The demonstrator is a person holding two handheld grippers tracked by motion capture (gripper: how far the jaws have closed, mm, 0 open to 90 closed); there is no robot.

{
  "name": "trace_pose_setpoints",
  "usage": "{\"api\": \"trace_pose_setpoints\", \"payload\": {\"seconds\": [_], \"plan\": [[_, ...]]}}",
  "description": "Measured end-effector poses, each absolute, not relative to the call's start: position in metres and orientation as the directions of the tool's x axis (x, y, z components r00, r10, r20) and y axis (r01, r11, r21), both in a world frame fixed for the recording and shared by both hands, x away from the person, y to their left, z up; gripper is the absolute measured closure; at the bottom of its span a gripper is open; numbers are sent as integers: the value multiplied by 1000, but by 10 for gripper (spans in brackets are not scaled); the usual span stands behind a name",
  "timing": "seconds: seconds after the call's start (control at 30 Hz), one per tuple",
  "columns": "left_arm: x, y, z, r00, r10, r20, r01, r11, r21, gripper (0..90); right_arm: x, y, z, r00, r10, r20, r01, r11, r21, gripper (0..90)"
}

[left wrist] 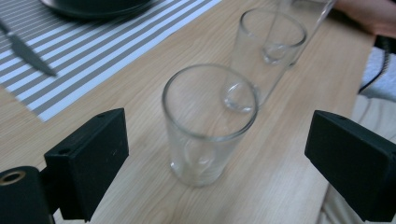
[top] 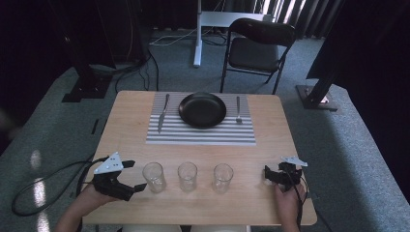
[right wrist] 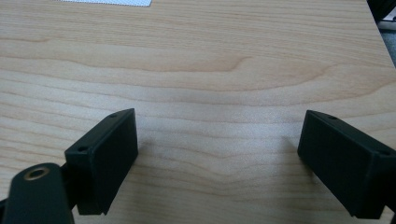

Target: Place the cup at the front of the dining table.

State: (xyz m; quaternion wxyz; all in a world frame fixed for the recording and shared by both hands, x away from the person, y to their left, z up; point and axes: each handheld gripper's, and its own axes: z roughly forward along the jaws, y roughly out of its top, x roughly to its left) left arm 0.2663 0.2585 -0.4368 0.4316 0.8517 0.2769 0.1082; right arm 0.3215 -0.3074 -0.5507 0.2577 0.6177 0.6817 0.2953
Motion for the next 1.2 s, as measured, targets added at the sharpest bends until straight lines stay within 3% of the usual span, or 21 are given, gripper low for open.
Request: {"api": "trace_pose_setpoints", "payload": {"seconds": [0.5,1.2], "plan": [[274,231,-426,852,523,-18,329,-510,795,66,321,-307,-551,-104,995,14,690,62,721,115],[287,189,-425,891,453,-32,306,-547,779,66,321,-307,-551,-104,994,14,690,62,721,115]]}}
